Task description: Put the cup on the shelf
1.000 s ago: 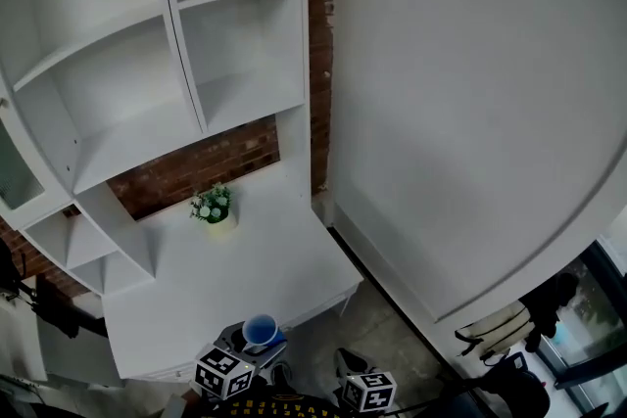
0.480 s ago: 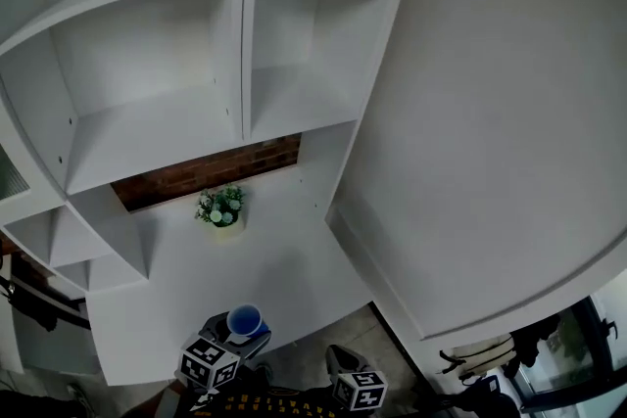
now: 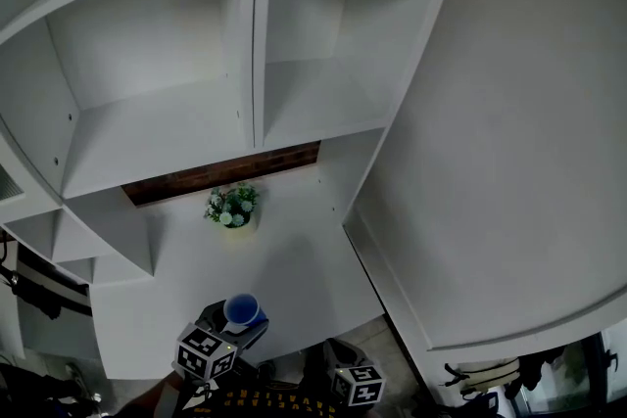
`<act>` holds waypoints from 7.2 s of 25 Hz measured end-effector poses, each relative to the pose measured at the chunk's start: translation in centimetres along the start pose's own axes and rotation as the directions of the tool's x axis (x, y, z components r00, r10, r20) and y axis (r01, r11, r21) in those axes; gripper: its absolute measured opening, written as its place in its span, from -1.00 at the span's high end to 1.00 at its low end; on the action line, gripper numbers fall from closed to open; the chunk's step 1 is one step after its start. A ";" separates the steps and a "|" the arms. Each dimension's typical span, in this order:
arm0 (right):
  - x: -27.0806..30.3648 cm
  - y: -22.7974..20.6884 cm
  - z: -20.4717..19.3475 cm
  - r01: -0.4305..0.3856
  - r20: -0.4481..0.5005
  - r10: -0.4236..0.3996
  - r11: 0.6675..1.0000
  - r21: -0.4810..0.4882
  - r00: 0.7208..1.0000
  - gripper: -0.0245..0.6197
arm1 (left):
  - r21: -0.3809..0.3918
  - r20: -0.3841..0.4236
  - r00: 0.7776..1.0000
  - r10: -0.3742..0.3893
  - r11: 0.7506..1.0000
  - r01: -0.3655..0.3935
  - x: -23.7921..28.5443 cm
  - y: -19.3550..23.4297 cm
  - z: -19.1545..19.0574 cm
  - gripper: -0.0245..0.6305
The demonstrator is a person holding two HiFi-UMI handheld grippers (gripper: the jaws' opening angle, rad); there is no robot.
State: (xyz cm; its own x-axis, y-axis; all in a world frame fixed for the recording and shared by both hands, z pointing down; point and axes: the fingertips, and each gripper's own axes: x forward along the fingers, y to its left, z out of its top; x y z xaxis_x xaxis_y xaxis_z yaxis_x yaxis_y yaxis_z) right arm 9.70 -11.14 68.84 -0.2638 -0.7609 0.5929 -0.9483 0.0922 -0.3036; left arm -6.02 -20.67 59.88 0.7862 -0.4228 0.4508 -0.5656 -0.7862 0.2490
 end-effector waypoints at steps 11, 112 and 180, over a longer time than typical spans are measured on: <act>4.6 -6.8 6.2 -0.187 -0.019 0.186 0.981 -0.042 0.982 0.90 | -0.023 0.024 0.979 0.201 0.979 -0.201 6.2 0.6 5.4 0.06; -1.7 3.8 34.1 -0.470 0.367 0.591 0.801 -0.371 0.718 0.90 | 0.570 0.413 0.899 0.144 0.729 -0.379 6.6 -3.5 43.4 -0.02; -2.4 7.0 26.7 -0.461 0.331 0.598 0.789 -0.407 0.730 0.90 | 0.054 0.413 0.876 0.250 0.953 -0.297 4.1 -4.4 16.9 0.92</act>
State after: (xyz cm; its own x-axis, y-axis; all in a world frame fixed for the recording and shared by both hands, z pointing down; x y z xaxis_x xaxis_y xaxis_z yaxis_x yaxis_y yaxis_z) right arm 8.36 -25.85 45.36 -0.7012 -0.7129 0.0047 -0.6977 0.6849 -0.2098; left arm 3.92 -26.56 46.18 0.6502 -0.7527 0.1029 -0.7594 -0.6481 0.0572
